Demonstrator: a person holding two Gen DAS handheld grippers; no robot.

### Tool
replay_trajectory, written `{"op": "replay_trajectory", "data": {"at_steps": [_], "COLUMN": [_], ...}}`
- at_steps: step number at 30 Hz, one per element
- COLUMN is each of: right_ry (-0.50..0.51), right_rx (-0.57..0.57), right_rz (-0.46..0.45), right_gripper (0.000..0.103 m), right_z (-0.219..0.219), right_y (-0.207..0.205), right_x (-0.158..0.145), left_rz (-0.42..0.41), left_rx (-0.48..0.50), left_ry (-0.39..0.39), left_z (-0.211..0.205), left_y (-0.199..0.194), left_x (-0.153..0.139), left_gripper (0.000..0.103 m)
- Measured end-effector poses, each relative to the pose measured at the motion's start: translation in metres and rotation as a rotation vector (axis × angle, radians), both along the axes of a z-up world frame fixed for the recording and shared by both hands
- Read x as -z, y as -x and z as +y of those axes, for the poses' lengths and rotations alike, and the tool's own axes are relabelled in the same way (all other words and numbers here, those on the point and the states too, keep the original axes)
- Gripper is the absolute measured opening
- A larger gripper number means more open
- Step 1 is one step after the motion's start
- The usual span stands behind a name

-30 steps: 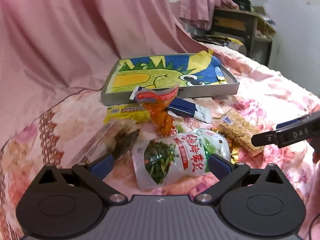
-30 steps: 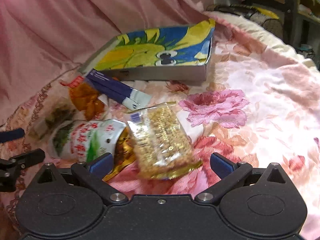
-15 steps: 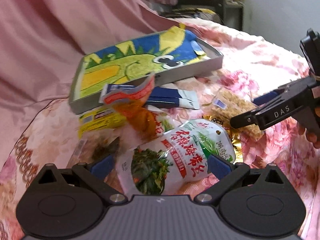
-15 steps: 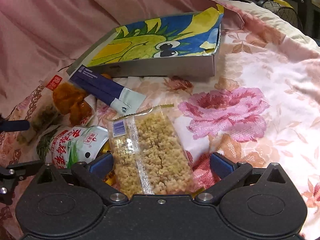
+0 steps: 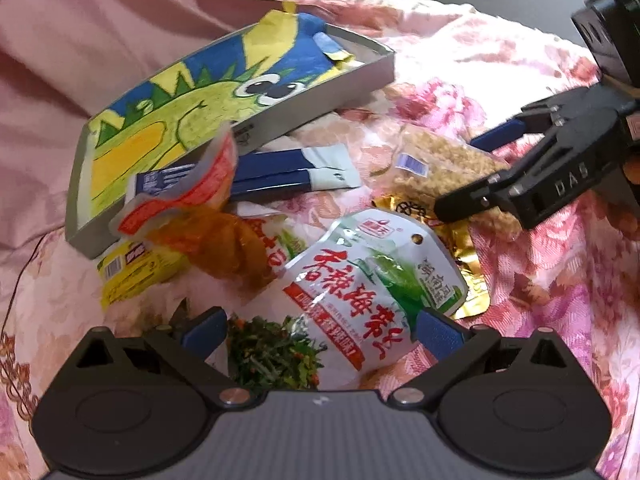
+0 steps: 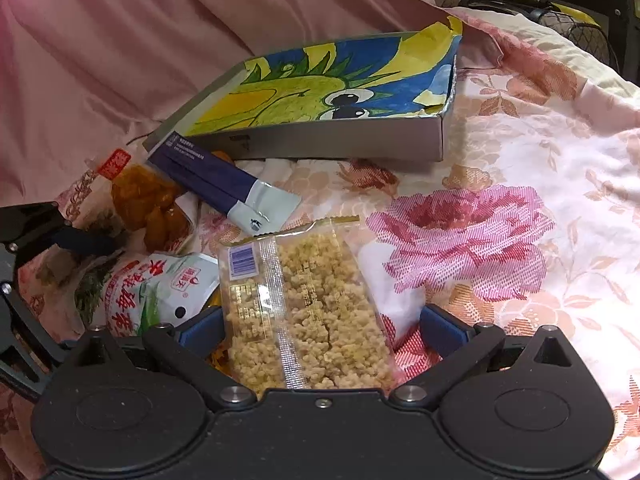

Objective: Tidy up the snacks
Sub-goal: 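Grasp the seaweed pouch with the left tool while the right tool grasps the grain-bar bag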

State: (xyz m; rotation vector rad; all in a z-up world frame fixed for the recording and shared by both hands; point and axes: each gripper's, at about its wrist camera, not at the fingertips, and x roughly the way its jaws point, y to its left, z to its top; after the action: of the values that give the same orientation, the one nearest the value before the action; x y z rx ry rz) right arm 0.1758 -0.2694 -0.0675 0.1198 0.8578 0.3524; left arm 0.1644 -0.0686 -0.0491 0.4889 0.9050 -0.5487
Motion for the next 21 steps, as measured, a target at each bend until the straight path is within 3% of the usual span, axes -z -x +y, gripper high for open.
{"op": "replay_trajectory", "data": {"at_steps": [5,14,21], "right_ry": [-0.015,-0.004,0.000], "right_rx": [-0.001,-0.028,-0.023], "right_rz": [-0.009,-0.030,-0.027], "right_gripper": [0.097,0.080,0.078], "right_z": [-0.001,0.003,0.003], "right_y": [0.002,0.009,0.011], "right_x": [-0.003,-0.008,-0.010], "left_rz": [0.000,0.028,0.047], "left_rx": [0.018,-0.063,-0.054], "left_ry": [-0.042,-0.045,-0.018], "left_z": [-0.004,-0.007,-0.005], "left_y": [0.006,0.023,0.028], "left_x": [0.007,0.003,-0.009], "left_gripper": [0.102,0.099,0.096]}}
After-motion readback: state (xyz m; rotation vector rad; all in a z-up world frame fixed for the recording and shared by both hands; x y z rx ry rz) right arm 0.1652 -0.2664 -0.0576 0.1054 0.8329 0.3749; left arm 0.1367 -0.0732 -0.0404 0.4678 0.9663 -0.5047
